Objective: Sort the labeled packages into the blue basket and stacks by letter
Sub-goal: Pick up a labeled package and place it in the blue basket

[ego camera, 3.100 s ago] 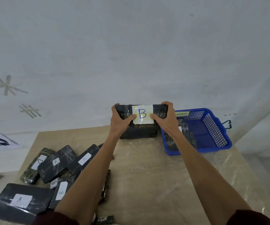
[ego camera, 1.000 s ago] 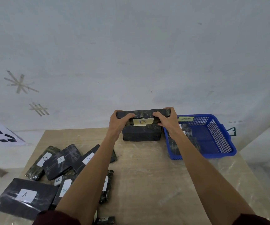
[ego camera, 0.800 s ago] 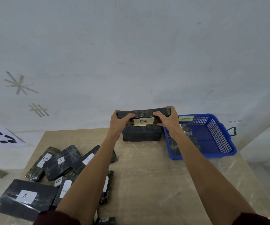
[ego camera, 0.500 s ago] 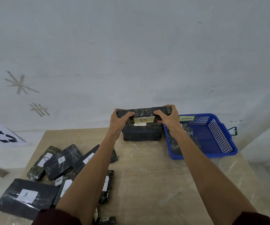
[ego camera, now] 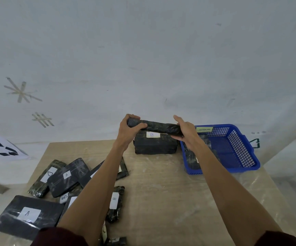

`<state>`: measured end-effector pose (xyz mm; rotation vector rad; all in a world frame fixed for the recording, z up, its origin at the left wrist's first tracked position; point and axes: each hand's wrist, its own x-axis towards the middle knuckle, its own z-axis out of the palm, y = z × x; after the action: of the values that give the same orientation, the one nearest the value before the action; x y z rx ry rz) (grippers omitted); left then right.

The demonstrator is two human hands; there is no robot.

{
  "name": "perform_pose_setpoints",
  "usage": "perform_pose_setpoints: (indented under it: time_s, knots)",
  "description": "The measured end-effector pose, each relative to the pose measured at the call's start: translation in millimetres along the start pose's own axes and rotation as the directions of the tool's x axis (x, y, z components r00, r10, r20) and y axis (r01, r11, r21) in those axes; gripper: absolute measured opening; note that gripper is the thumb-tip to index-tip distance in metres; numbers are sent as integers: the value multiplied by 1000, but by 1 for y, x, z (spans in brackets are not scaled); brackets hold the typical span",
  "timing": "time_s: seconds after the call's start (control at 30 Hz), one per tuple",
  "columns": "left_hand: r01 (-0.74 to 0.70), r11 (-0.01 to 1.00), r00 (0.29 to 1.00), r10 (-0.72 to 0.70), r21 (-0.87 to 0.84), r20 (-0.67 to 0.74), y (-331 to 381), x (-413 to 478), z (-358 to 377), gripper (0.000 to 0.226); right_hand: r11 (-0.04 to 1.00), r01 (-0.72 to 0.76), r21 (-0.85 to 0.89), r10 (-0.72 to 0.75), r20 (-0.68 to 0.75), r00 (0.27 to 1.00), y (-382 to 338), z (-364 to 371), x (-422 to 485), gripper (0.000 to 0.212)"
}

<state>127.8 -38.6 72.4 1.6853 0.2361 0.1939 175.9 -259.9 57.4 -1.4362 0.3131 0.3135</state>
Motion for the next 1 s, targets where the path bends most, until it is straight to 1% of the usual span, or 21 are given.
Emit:
perform_pose_setpoints:
  time_s: [0.07, 0.13, 0.23, 0.27, 0.3, 0.4, 0.47, 0.5, 0.53, 0.6, 0.67, 0.7, 0.77, 0.83, 0.93, 1.0]
  knots:
    - [-50, 998, 998, 49, 25, 37, -1, 1, 0, 41, 998, -55, -26, 55, 11, 998, 1, -3, 2, 42]
    - [-64, 997, 996, 63, 30, 55, 1, 2, 0, 41, 991, -124, -46, 127, 57, 990, 2, -7, 1, 40]
    - [-47, 998, 995, 50, -34, 88, 4, 5, 0, 27, 967, -222, -123, 236, 116, 965, 3, -13, -5, 30]
    - [-26, 999, 994, 31, -44, 102, 5, 6, 0, 26, 963, -223, -153, 243, 126, 962, 4, -14, -5, 28]
    - [6, 1000, 993, -3, -26, 115, 5, 8, -1, 30, 961, -211, -178, 235, 127, 964, 5, -15, -5, 29]
    - [132, 991, 976, -137, 39, 170, 2, 13, -5, 58, 967, -136, -216, 158, 88, 983, 6, -14, -2, 43]
    - [193, 980, 964, -199, 52, 177, -2, 14, -7, 77, 977, -71, -203, 86, 64, 994, 5, -15, 0, 56]
    - [214, 975, 960, -220, 50, 174, -3, 14, -7, 82, 978, -38, -203, 51, 61, 997, 4, -16, 0, 61]
    - [235, 971, 956, -238, 40, 172, -4, 13, -7, 83, 977, -7, -213, 20, 59, 998, 3, -16, 0, 63]
    - [246, 968, 954, -250, 45, 166, -8, 12, -7, 71, 965, 48, -257, -34, 59, 998, 1, -16, 0, 63]
    - [239, 966, 958, -251, 103, 141, -12, 11, -6, 58, 943, 104, -316, -87, 69, 994, -1, -14, -1, 60]
    - [243, 962, 959, -257, 123, 121, -13, 11, -5, 57, 930, 131, -342, -112, 76, 991, -1, -12, -1, 59]
    - [259, 958, 960, -270, 124, 81, -16, 11, -4, 60, 909, 175, -378, -152, 91, 984, -2, -9, -1, 58]
    - [271, 955, 960, -278, 123, 42, -19, 11, -4, 59, 880, 228, -417, -203, 104, 974, -2, -4, 0, 62]
    - [257, 958, 966, -259, 130, -3, -18, 12, -2, 56, 807, 369, -461, -365, 100, 925, 1, 2, 3, 74]
    - [225, 966, 974, -225, 131, -15, -15, 12, 0, 63, 781, 415, -467, -436, 69, 897, 4, 3, 4, 74]
